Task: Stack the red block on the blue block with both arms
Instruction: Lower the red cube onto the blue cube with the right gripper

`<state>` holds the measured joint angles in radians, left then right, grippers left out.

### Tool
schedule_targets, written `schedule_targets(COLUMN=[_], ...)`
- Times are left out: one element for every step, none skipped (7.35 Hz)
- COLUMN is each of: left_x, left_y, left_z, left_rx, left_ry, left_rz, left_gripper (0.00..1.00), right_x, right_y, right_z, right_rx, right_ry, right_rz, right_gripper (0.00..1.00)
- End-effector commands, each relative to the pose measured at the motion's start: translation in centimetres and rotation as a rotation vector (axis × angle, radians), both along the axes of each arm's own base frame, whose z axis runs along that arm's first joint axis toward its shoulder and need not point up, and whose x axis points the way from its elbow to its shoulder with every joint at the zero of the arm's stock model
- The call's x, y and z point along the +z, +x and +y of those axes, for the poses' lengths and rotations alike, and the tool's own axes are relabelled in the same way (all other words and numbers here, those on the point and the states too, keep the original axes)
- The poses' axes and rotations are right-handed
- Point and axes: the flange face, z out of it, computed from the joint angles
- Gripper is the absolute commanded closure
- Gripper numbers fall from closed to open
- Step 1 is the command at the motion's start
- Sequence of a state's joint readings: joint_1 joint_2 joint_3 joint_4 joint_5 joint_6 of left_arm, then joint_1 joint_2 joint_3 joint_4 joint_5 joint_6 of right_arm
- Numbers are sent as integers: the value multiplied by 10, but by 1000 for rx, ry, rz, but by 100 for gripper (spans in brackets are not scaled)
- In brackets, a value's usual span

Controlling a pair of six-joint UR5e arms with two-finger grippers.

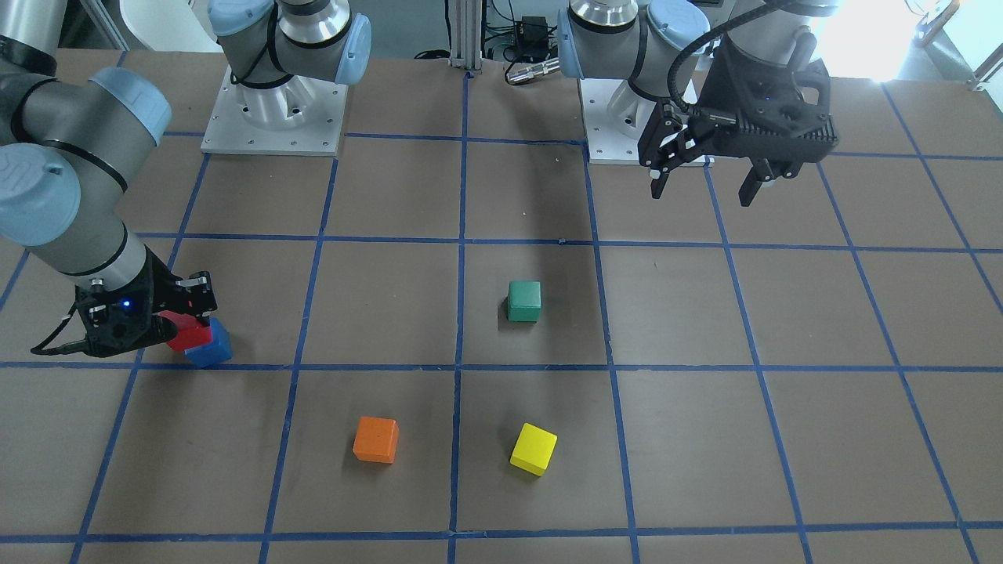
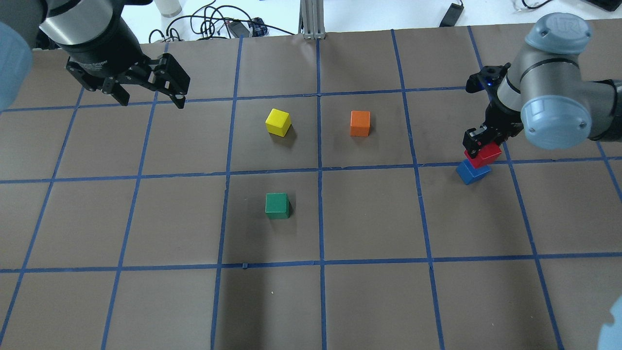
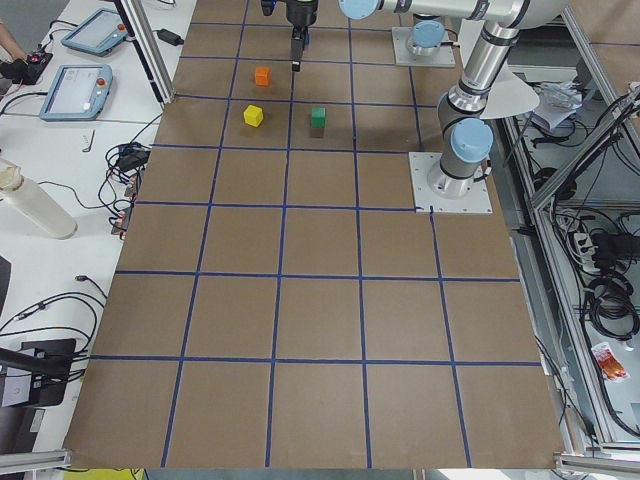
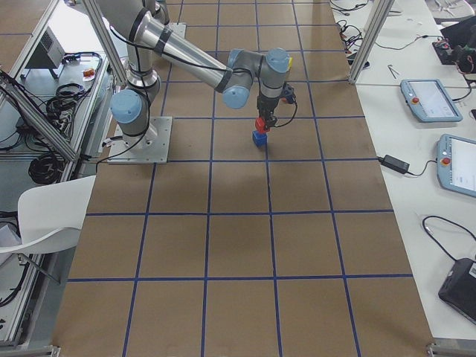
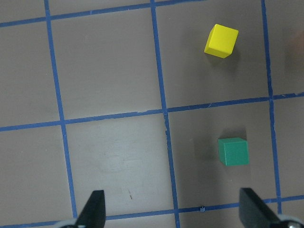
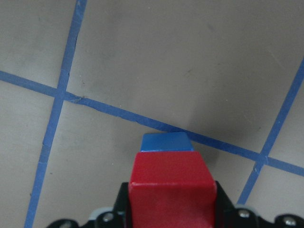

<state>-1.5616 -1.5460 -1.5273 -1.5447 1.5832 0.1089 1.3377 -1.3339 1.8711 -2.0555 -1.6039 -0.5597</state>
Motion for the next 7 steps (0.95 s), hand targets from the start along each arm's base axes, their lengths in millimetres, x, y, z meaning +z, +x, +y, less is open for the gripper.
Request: schedule_targets(left_x=[0, 0, 0, 0, -3, -3, -3], left_y=[0, 0, 0, 0, 0, 0, 0], left_z=[0, 0, -1, 0, -2, -2, -2], left_rx=[0, 0, 0, 0, 0, 2, 2], left_ry=[-1, 1, 1, 1, 5, 7, 7], left_rz=[0, 0, 0, 0, 0, 0, 0], left_gripper=[0, 0, 0, 0, 0, 0, 0], right_x=[-6, -8, -12, -15, -15, -16, -18], right_y=[-1, -1, -1, -1, -3, -6, -6], right_z=[0, 0, -1, -2, -1, -1, 1], right_rx=[2, 2, 2, 2, -1, -7, -9], right_ry=[13, 16, 23, 27, 31, 37, 43], right_rz=[1, 0, -2, -3, -2, -4, -5], right_gripper=[100, 100, 100, 100, 99, 98, 97])
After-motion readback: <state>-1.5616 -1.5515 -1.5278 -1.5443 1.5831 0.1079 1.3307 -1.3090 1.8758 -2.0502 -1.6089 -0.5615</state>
